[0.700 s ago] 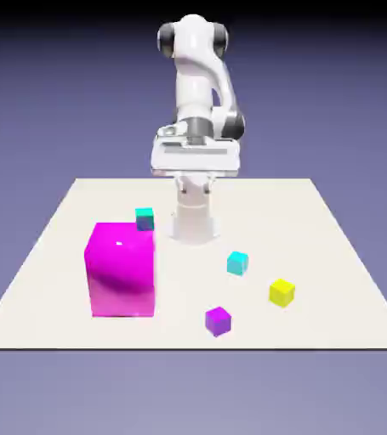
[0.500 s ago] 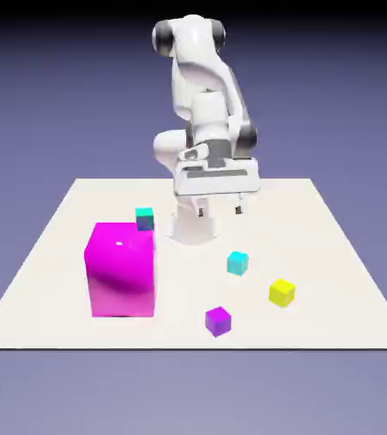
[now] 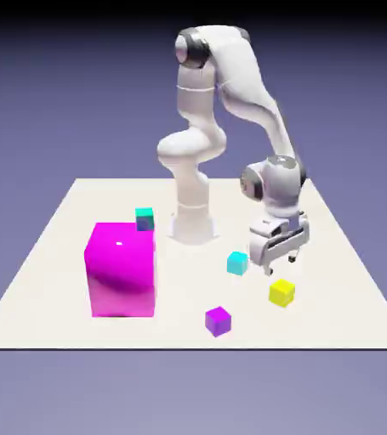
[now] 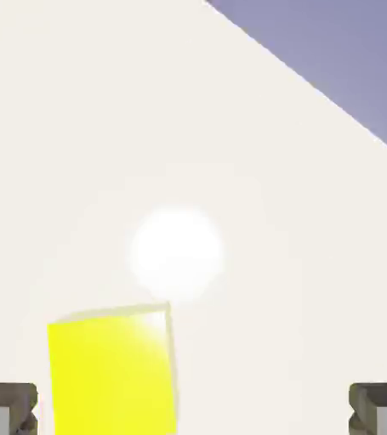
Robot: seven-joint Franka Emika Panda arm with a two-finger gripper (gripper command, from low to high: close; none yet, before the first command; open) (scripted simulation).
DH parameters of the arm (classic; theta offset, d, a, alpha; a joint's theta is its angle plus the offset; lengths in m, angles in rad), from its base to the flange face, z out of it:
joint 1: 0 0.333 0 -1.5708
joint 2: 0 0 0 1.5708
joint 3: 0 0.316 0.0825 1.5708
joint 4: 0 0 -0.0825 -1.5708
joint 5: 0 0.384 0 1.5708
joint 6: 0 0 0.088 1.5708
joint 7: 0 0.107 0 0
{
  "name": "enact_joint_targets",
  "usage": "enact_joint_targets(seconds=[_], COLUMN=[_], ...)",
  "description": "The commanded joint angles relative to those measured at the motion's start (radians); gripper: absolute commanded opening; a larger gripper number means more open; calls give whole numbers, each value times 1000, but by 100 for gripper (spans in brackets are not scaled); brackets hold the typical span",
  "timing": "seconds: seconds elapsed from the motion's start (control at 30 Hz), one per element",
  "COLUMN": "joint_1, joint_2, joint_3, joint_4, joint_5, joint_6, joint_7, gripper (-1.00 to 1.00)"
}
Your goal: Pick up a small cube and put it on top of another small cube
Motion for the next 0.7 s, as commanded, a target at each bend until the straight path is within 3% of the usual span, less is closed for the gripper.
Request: enact_joint_targets(seconds=[0.0,0.23,0.27,0.5,0.67], joint_1=[18,-130,-130,13,-105], joint_2=[16,226,226,8,-173], joint_3=[-4,145,145,2,161], joint_4=[5,40,40,3,-39], joint_5=[2,1,1,7,140], joint_6=[-7,173,173,-12,-140], joint_7=[-4,-4,-4,-5,-17], gripper=[0,0,-100,-100,-100])
